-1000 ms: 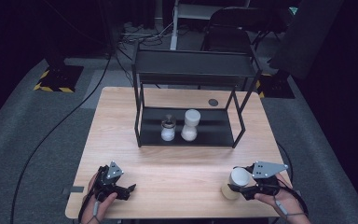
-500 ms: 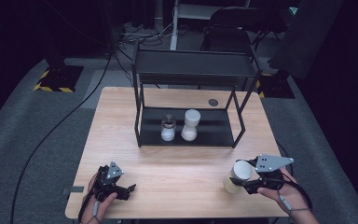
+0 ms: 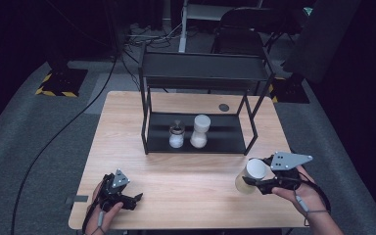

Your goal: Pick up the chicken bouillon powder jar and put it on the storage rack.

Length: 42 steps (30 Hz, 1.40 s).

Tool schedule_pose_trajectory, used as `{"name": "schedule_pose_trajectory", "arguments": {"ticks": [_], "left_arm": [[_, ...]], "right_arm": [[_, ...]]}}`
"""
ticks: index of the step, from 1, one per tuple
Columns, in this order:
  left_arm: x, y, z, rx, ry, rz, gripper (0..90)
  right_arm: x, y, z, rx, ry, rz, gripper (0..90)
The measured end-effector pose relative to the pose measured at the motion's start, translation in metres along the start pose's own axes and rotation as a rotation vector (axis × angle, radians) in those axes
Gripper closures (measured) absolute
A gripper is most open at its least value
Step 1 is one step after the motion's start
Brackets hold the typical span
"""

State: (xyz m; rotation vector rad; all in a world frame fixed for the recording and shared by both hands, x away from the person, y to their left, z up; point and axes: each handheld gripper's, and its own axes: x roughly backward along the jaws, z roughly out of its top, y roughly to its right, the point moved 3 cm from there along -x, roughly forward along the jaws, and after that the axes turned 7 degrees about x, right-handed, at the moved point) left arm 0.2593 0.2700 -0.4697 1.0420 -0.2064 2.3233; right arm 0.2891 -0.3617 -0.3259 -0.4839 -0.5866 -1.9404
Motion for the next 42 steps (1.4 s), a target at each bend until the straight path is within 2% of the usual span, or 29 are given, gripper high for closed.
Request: {"name": "schedule_pose_trajectory", "arguments": {"ticks": [12, 23, 33, 42], "left_arm": [[0.0, 0.0, 0.0, 0.001, 0.001, -0.001, 0.3], [0.0, 0.0, 0.0, -0.01, -0.001, -0.007, 0.3], [0.0, 0.0, 0.0, -0.011, -0.001, -0.009, 0.2], [0.0, 0.0, 0.0, -0.011, -0.001, -0.009, 0.2]], "right_arm": [[-0.003, 0.014, 0.016, -0.005, 0.009, -0.011, 33.9], [-0.015, 0.025, 0.035, -0.021, -0.004, -0.039, 33.9], [-0.027, 0.046, 0.052, -0.02, -0.003, -0.055, 33.9], [-0.039, 0.063, 0.058, -0.035, -0.007, -0.073, 33.9]]}}
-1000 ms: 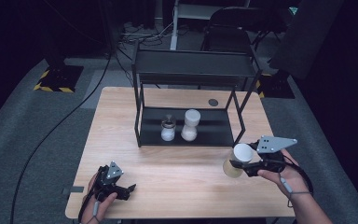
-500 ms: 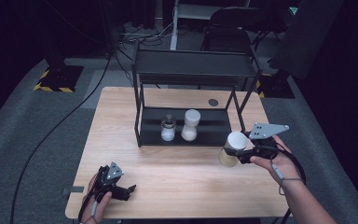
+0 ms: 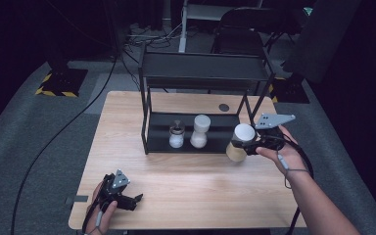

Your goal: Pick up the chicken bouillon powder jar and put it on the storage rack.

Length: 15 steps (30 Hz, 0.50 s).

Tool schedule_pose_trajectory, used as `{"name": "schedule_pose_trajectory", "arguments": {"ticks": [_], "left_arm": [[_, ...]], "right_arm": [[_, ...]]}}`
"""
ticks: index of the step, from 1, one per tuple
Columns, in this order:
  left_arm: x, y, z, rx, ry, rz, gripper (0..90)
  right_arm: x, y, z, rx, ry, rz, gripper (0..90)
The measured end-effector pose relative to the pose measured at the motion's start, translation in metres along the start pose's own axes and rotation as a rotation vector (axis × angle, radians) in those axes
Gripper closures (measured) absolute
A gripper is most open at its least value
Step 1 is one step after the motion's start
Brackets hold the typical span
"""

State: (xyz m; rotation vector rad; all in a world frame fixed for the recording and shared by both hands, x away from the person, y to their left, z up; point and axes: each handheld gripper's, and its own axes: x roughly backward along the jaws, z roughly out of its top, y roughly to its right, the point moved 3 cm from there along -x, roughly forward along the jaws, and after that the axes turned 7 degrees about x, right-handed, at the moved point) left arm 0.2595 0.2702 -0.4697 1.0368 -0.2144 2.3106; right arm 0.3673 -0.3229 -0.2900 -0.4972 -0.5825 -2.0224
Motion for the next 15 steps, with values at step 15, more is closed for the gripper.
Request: {"name": "schedule_pose_trajectory", "arguments": {"ticks": [15], "left_arm": [[0.0, 0.0, 0.0, 0.0, 0.0, 0.0, 0.2]], "right_arm": [[-0.026, 0.025, 0.008, -0.007, -0.004, -0.013, 33.9]]}}
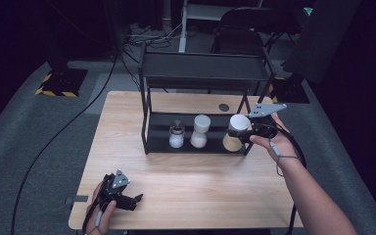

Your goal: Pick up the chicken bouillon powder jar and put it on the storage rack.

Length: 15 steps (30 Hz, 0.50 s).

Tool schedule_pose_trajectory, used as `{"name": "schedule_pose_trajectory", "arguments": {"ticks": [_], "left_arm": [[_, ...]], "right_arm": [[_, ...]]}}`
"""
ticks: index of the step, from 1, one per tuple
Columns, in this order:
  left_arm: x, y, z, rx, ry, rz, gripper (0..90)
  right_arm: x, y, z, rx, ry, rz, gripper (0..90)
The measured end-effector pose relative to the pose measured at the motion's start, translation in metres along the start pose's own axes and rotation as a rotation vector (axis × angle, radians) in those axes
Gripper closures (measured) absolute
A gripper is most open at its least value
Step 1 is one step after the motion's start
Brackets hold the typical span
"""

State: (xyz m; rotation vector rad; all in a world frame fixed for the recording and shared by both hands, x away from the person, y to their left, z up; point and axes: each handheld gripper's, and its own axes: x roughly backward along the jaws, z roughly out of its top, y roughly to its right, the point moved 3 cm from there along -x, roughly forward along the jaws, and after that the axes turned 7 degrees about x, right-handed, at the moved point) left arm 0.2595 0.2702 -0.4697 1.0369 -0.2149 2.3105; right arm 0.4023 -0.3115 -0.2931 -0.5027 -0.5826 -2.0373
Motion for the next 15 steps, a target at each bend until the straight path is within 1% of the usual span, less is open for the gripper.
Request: {"name": "schedule_pose_trajectory", "arguments": {"ticks": [3, 6, 11, 15], "left_arm": [[0.0, 0.0, 0.0, 0.0, 0.0, 0.0, 0.2], [0.0, 0.0, 0.0, 0.001, 0.0, 0.0, 0.2], [0.0, 0.0, 0.0, 0.0, 0.0, 0.0, 0.2], [0.0, 0.0, 0.0, 0.0, 0.0, 0.0, 0.2]], "right_arm": [[-0.007, 0.007, -0.002, -0.009, 0.006, 0.013, 33.9], [-0.016, 0.012, -0.003, -0.004, 0.005, 0.024, 33.9], [-0.028, 0.017, -0.003, 0.0, -0.014, 0.027, 33.8], [-0.04, 0.02, -0.003, 0.003, -0.04, 0.03, 33.8]]}}
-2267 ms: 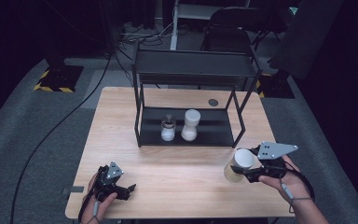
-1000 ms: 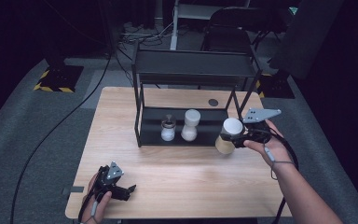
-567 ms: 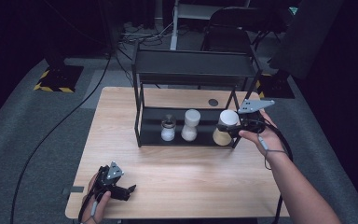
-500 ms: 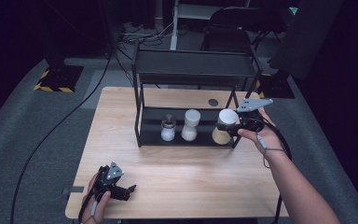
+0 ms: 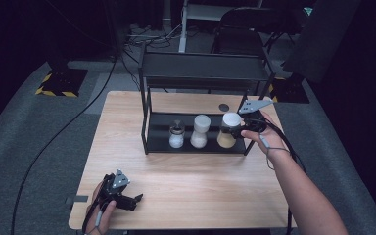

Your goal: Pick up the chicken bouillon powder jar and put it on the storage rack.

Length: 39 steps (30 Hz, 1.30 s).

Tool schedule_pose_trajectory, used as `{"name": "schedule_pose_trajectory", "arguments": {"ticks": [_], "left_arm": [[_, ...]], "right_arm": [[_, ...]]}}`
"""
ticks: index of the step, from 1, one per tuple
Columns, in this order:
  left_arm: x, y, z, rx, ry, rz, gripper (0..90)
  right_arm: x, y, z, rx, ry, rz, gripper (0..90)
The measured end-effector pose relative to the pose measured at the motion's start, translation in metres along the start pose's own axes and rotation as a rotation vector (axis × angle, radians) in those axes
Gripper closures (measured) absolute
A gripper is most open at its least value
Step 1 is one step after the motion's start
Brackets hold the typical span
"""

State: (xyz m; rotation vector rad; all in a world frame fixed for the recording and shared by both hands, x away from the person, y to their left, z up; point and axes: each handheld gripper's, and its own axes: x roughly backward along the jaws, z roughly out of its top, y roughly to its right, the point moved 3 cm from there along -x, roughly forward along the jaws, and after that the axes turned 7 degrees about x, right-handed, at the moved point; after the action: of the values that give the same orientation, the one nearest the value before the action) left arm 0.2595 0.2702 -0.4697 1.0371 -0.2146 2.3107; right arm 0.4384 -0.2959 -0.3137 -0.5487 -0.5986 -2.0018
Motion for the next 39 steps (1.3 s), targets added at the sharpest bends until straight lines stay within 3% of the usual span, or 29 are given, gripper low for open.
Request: {"name": "schedule_pose_trajectory", "arguments": {"ticks": [19, 39], "left_arm": [[0.0, 0.0, 0.0, -0.002, -0.001, -0.001, 0.2], [0.0, 0.0, 0.0, 0.0, 0.001, -0.004, 0.2]], "right_arm": [[-0.038, 0.011, -0.004, -0.027, -0.1, -0.001, 33.8], [-0.059, 0.017, -0.006, -0.039, -0.177, 0.002, 33.8]]}}
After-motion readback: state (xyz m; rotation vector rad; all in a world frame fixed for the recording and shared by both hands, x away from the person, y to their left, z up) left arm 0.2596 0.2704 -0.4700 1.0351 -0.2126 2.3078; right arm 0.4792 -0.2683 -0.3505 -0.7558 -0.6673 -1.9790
